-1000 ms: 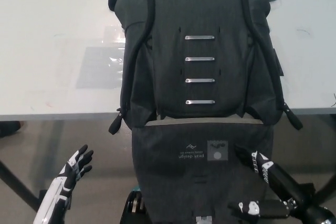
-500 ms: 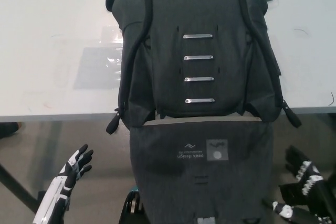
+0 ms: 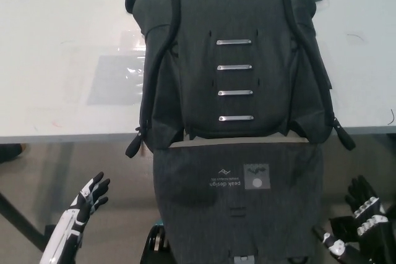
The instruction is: A bag is kept in the middle of the table with its flap loosely closed and the robot uses its right hand to adjust it and opens it
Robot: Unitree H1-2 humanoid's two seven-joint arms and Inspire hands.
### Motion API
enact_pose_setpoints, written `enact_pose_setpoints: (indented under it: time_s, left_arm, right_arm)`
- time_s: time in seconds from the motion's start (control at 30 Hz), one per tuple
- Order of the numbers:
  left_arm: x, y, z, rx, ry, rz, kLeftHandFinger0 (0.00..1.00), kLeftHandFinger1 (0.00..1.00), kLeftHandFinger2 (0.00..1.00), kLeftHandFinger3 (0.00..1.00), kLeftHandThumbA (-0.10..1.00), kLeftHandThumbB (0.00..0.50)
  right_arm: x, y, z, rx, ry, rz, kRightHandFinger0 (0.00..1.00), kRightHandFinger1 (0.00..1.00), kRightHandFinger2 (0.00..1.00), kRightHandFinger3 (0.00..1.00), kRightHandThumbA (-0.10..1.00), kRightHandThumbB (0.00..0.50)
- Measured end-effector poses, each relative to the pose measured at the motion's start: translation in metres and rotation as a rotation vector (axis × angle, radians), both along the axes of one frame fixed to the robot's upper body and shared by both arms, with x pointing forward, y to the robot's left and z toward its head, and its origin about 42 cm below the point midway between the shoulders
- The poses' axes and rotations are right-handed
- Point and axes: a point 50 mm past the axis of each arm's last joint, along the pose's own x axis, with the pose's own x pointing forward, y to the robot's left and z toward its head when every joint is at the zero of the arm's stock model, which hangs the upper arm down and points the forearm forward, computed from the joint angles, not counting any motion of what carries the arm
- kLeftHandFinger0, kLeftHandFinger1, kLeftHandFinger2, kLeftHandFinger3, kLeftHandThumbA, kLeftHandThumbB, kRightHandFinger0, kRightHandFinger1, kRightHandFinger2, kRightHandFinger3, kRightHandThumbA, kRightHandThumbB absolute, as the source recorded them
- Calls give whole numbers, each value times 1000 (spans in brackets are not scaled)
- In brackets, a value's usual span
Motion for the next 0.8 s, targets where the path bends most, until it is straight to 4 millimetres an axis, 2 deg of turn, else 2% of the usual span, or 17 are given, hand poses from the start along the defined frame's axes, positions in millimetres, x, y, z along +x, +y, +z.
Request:
enact_pose_setpoints:
  time_s: [0.1,0.2,0.33,0.47,0.67,0.73,0.8]
  left_arm:
    - [-3,0,-2,-1,8,2,1000,1000,1000,1000,1000,0]
    - [-7,0,-5,-3,20,4,1000,1000,1000,1000,1000,0]
    - [-8,0,-6,-3,23,5,1000,1000,1000,1000,1000,0]
    - [-8,0,-6,-5,23,5,1000,1000,1000,1000,1000,0]
    - [-8,-1,-5,-5,20,5,1000,1000,1000,1000,1000,0]
    - [-7,-1,-5,-5,19,5,1000,1000,1000,1000,1000,0]
    - [-7,0,-5,-5,19,6,1000,1000,1000,1000,1000,0]
  right_arm:
    - [-1,7,-5,8,8,20,1000,1000,1000,1000,1000,220]
    - [-2,12,-11,8,15,35,1000,1000,1000,1000,1000,246]
    - [-3,14,-17,2,30,44,1000,1000,1000,1000,1000,235]
    - [-3,13,-17,-4,30,47,1000,1000,1000,1000,1000,265]
    - [-2,12,-17,-13,27,50,1000,1000,1000,1000,1000,267]
    - [-1,12,-16,-14,25,53,1000,1000,1000,1000,1000,288]
    - [0,12,-15,-15,21,55,1000,1000,1000,1000,1000,288]
